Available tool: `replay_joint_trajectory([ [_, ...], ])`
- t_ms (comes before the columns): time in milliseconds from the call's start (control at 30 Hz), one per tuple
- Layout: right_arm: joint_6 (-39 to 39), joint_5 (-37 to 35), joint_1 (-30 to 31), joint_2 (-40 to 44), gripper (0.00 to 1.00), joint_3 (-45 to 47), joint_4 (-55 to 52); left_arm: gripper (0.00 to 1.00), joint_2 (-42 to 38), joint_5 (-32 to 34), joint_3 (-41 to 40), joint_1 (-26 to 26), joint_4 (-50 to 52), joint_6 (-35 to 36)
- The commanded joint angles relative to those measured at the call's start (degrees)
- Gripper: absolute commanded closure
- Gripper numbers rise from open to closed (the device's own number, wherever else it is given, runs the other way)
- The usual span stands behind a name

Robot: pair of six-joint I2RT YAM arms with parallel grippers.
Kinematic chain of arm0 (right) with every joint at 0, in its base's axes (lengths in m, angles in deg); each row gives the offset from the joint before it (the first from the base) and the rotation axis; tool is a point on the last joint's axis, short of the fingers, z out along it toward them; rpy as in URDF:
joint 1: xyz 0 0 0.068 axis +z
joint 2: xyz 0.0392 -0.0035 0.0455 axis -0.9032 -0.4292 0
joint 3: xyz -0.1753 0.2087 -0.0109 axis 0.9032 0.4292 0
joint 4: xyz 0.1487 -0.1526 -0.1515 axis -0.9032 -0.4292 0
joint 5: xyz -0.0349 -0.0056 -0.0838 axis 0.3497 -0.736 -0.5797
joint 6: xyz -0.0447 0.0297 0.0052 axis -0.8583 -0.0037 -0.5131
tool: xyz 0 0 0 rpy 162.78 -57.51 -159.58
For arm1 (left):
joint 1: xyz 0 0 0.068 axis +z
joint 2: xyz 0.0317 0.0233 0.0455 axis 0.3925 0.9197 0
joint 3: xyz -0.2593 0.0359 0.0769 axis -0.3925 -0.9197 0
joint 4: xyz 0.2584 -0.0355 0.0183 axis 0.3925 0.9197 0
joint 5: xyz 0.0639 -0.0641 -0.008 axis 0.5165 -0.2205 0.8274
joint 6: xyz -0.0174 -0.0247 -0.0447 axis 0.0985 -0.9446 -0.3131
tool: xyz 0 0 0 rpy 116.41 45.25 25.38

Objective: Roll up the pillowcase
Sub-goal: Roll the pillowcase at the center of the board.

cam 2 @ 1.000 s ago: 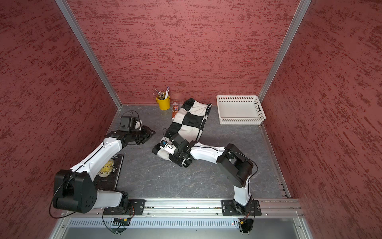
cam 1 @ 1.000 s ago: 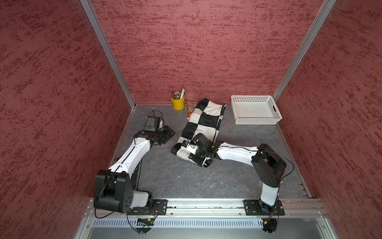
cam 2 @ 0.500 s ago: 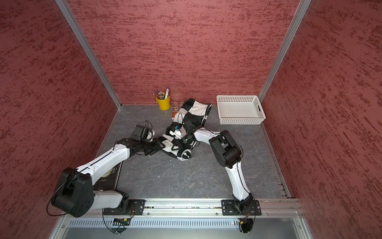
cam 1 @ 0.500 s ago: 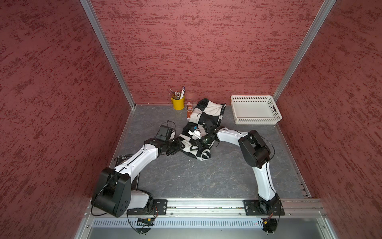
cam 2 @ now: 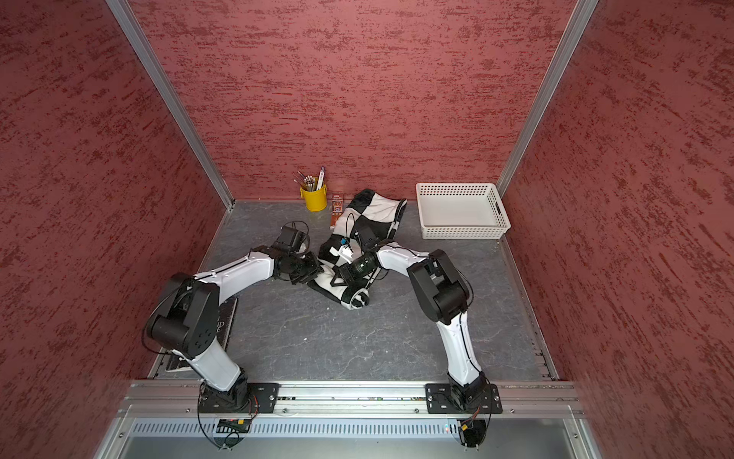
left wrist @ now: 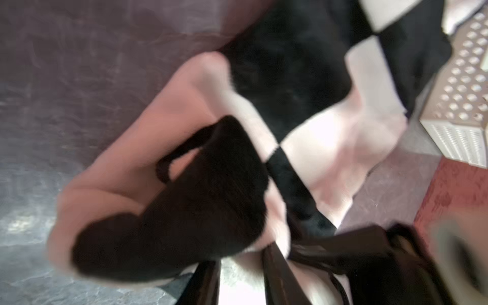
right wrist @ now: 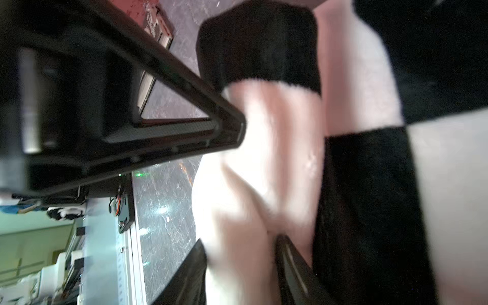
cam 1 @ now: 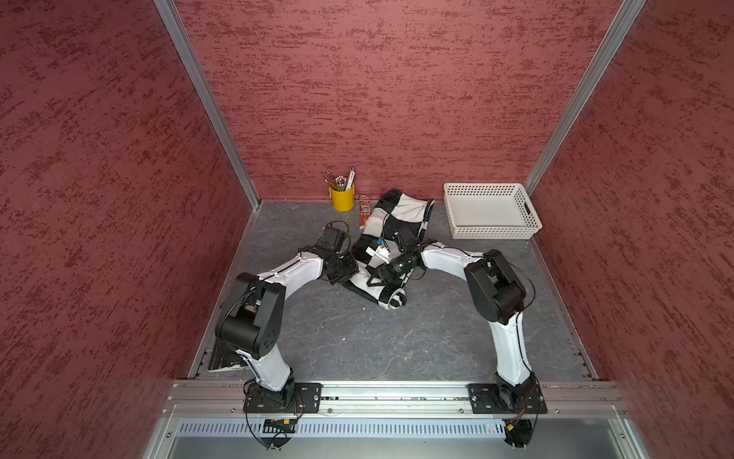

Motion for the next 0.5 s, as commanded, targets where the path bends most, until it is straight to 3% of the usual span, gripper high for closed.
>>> replay_joint_trajectory([
  [0,-3.81,-13.42,1.48,8.97,0.52,4.64,2.12,0.70,1.48,1.08,0.51,1.37,1.53,-3.05],
  [200,-16.52,-37.28,11.34,23.02,0.35,21.99,14.49,0.70,1.16,0.53,0.35,2.46,2.08,-4.09],
  [333,-26.14,-51.11,19.16,24.10,0.31,26.73,21.38,0.70,0.71,-0.07,0.43,2.93,1.76,-3.96],
  [467,-32.24,-56.14,22.79,22.24,0.29,27.26,27.08,0.70,0.71,-0.51,0.41,2.92,1.49,-3.84],
])
